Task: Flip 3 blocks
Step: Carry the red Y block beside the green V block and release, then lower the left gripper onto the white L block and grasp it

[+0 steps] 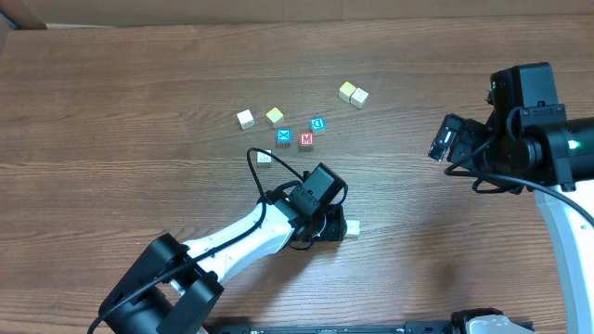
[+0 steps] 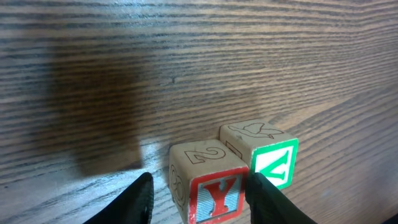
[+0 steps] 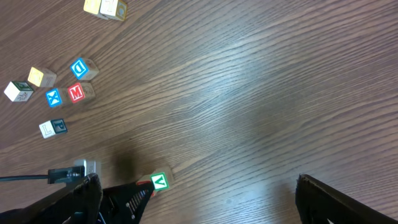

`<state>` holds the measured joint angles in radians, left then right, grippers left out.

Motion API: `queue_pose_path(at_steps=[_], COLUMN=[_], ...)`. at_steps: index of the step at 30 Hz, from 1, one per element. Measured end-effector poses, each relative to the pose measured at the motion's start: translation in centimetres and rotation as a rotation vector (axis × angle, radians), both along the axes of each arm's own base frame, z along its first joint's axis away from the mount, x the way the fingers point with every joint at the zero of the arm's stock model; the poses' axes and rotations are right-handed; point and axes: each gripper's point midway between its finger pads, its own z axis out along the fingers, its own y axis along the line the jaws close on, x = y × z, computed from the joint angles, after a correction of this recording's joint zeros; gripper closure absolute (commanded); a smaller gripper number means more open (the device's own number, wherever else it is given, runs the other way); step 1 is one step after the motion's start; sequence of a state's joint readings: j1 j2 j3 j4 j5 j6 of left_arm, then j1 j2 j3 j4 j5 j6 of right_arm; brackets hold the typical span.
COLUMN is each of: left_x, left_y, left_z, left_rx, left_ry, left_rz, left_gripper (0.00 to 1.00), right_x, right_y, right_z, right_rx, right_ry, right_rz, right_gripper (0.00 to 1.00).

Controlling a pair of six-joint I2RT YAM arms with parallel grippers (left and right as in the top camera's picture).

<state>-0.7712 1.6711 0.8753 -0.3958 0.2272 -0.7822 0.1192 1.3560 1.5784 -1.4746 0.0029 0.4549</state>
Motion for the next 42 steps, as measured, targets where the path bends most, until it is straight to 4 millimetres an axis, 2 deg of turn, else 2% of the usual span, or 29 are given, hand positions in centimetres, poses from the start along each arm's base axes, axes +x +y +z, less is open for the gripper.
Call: queue_pose_path(at_steps=[6, 11, 17, 21, 24, 25, 28, 31, 33, 36, 39, 42], left_x=[0.1, 0.5, 1.2, 1.1, 1.4, 1.9, 4.4, 6.8, 7.9, 8.8, 10.3, 11.9], left_y=[0.0, 0.2, 0.4, 1.0, 2.7, 3.4, 5.9, 9.3, 11.5, 13.8, 14.4, 13.9], left_z=[0.0, 0.2, 3.5, 4.9, 4.4, 4.3, 4.4, 4.5, 4.5, 5.0, 5.7, 6.1], left_rx=[0.002, 0.011, -0.023, -0.022, 0.026, 0.035, 0.046, 0.061, 0.075, 0.1, 0.109, 0.118], left_ry=[-0.006, -0.028, -0.116, -0.148, -0.13, -0.13, -0.156, -0.182, -0.19, -0.19, -0.212, -0.225], left_rz=[0.002, 0.011, 0.02, 0.014, 0.046, 0.064, 0.117, 0.146, 0.158, 0.153, 0.124, 0.074], left_gripper=[0.62, 0.6, 0.48, 0.46, 0.43, 0.37, 0.25, 0.16, 0.15, 0.14, 0.15, 0.18], right_x=[0.0, 0.0, 0.0, 0.0, -0.1, -0.2, -0.4, -0.5, -0.6, -0.5, -0.5, -0.5], right_y=[0.0, 0.0, 0.0, 0.0, 0.1, 0.1, 0.5, 0.9, 1.2, 1.5, 1.7, 1.7], right_z=[0.0, 0.0, 0.0, 0.0, 0.0, -0.1, -0.1, -0.1, -0.1, -0.1, -0.4, -0.8], right_rx=[-0.001, -0.002, -0.003, -0.003, 0.001, 0.005, 0.025, 0.043, 0.058, 0.071, 0.078, 0.081], right_ry=[0.0, 0.001, 0.0, 0.001, 0.006, 0.01, 0.018, 0.022, 0.023, 0.02, 0.027, 0.034], right_rz=[0.003, 0.004, 0.007, 0.007, 0.008, 0.011, 0.024, 0.041, 0.051, 0.061, 0.068, 0.071], right_gripper=[0.0, 0.0, 0.0, 0.0, 0.0, 0.0, 0.0, 0.0, 0.0, 0.0, 0.0, 0.0])
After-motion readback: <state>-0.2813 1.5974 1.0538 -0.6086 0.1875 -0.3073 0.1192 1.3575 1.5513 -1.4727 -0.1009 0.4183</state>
